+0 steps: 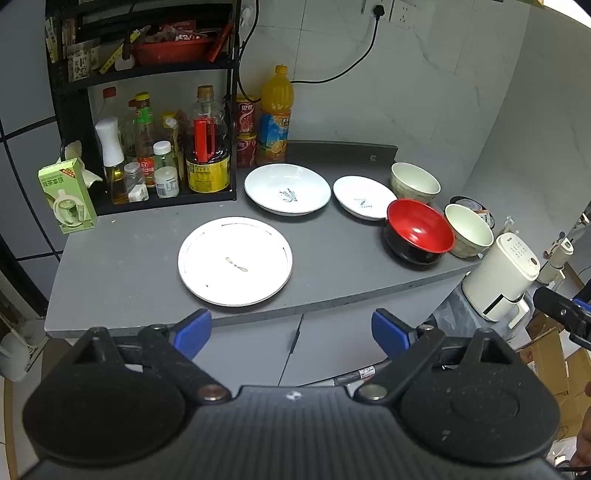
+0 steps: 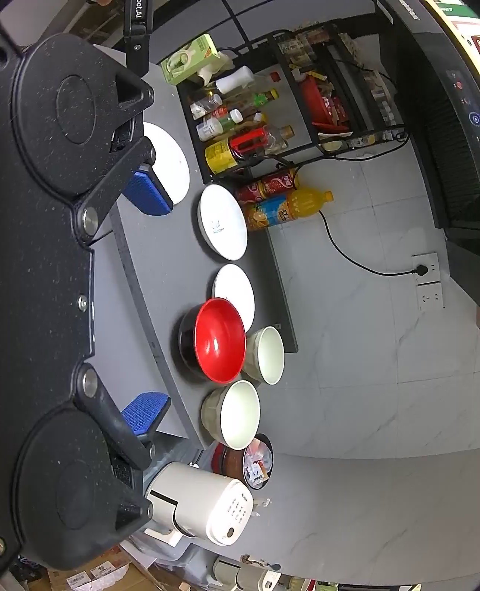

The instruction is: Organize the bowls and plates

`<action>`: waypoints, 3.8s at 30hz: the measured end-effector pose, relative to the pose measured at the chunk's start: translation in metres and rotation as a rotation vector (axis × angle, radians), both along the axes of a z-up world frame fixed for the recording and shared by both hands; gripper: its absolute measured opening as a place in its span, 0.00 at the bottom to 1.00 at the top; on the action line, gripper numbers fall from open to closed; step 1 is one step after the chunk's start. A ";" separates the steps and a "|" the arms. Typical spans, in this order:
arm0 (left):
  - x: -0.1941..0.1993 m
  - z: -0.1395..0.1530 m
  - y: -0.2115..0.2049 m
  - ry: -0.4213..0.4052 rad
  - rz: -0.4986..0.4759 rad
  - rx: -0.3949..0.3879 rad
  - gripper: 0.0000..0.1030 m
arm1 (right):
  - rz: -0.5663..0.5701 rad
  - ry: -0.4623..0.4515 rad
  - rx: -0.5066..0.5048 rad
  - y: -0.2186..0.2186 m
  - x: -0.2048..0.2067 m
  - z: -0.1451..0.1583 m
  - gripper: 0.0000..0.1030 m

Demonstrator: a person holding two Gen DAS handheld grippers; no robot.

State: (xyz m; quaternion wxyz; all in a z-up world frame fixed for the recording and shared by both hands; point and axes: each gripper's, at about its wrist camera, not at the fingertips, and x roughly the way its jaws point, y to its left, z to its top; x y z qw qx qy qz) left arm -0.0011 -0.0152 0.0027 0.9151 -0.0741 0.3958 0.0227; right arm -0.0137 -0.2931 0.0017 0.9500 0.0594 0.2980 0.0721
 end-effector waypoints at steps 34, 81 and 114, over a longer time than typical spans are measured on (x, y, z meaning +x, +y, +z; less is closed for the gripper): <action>-0.004 0.002 -0.005 0.006 0.026 0.010 0.90 | 0.009 0.011 0.008 -0.008 -0.002 -0.002 1.00; 0.001 0.011 -0.005 -0.025 0.042 -0.011 0.90 | 0.084 0.028 -0.007 -0.004 0.015 0.004 1.00; 0.175 -0.021 -0.020 0.033 -0.190 0.001 0.90 | -0.141 0.100 -0.041 -0.013 0.130 -0.032 1.00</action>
